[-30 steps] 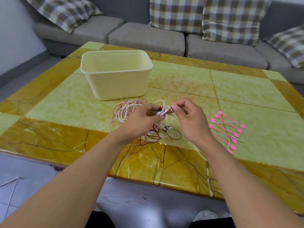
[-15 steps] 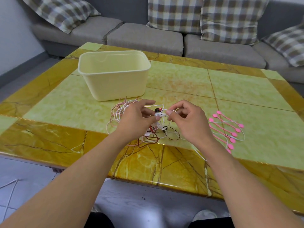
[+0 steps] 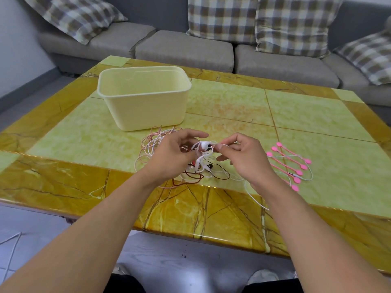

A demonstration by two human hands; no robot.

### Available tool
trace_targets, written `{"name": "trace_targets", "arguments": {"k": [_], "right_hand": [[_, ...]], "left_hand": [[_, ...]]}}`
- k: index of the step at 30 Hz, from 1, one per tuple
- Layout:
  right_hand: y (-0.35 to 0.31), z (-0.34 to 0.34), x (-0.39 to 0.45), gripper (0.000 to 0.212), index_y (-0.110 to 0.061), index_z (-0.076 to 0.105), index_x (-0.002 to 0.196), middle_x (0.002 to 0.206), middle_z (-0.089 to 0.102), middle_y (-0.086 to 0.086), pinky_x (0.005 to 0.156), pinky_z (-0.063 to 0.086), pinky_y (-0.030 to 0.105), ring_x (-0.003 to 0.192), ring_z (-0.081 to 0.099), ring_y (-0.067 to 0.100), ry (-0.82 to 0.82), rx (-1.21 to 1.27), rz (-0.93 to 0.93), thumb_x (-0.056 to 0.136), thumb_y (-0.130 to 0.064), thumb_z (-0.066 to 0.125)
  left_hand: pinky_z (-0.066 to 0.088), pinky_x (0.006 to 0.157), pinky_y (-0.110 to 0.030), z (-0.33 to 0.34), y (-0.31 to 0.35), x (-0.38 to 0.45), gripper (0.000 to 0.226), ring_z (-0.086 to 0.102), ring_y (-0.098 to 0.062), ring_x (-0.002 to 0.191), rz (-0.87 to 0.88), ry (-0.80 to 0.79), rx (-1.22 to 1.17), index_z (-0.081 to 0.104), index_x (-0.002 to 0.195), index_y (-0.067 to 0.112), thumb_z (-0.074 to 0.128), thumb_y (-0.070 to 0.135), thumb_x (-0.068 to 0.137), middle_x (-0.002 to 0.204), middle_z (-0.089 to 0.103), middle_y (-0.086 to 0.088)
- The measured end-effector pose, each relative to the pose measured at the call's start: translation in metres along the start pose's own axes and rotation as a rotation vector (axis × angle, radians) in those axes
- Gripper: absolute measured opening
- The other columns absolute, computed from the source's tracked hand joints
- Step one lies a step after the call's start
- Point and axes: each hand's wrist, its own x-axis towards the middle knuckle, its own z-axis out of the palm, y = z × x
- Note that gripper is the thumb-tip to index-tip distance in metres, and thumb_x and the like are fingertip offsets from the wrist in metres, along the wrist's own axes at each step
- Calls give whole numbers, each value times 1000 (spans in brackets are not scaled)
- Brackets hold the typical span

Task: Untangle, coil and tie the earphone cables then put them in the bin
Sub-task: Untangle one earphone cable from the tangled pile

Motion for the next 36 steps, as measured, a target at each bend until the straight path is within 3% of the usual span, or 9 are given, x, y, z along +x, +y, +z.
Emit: {"name": "trace_targets", "arguments": {"k": [5, 12, 15, 18, 22, 25, 29, 33, 36], "right_hand": [[-3, -1, -2, 8, -18, 65, 91, 85, 79, -8, 69, 44, 27, 74, 75, 11, 11, 44, -36, 95, -21, 70], [-1, 0, -1, 5, -19, 64, 97, 84, 78, -8, 64, 44, 22, 68, 71, 9, 19, 29, -59, 99, -23, 65], [2, 0, 1, 5, -23, 68, 91, 85, 76, -4, 62, 43, 19, 70, 70, 10, 61, -1, -72, 95, -23, 69], [3, -1, 1, 6, -22, 70, 87, 85, 75, -3, 64, 45, 22, 72, 71, 8, 71, -7, -60, 91, -23, 74], [0, -2, 0, 8, -18, 66, 86, 84, 78, -6, 70, 51, 30, 75, 73, 8, 113, 24, -56, 92, -19, 71], [-3, -1, -1, 8, -15, 64, 86, 83, 78, -7, 72, 52, 34, 74, 74, 8, 116, 35, -55, 93, -15, 68], [-3, 0, -3, 13, -15, 67, 80, 76, 77, -1, 65, 49, 27, 74, 76, 12, 73, 36, -52, 87, -16, 78], [-5, 0, -4, 14, -15, 67, 77, 75, 77, 0, 59, 48, 22, 70, 75, 15, 71, 34, -70, 84, -13, 80], [-3, 0, -3, 15, -18, 68, 74, 73, 75, 2, 64, 55, 42, 73, 72, 27, 114, -13, -89, 81, -12, 79]], "left_hand": [[52, 74, -37, 0, -2, 2, 25, 67, -18, 78, -57, -13, -70, 73, 111, 20, 68, 6, 92, 83, 73, 4], [51, 61, -46, 4, -8, 5, 18, 53, -17, 59, -38, 1, 95, 76, 103, 26, 80, 29, 86, 68, 58, -1], [46, 55, -36, 3, -7, 5, 10, 47, -14, 53, -73, 9, 91, 77, 93, 22, 79, 30, 87, 58, 51, 5], [44, 53, -26, 2, 0, 2, 7, 52, -14, 57, -51, -1, 33, 75, 87, 18, 80, 23, 86, 63, 61, 2], [57, 74, -44, 1, -1, 2, 12, 70, -27, 74, -49, 29, 59, 71, 89, 13, 80, 21, 86, 81, 76, -7], [57, 71, -52, 2, -3, 2, 13, 70, -38, 78, -47, 41, 82, 68, 89, 15, 81, 19, 85, 79, 75, -6], [59, 71, -52, 4, -2, 0, 18, 74, -28, 78, -44, 18, 91, 68, 90, 15, 83, 22, 84, 79, 75, -4], [57, 64, -41, 4, -5, 1, 15, 73, -21, 73, -46, 30, 149, 68, 87, 18, 82, 23, 84, 77, 75, -3], [49, 54, -20, 7, -4, -1, 15, 63, -5, 60, -35, 6, 204, 67, 85, 21, 82, 20, 83, 78, 74, -2]]}}
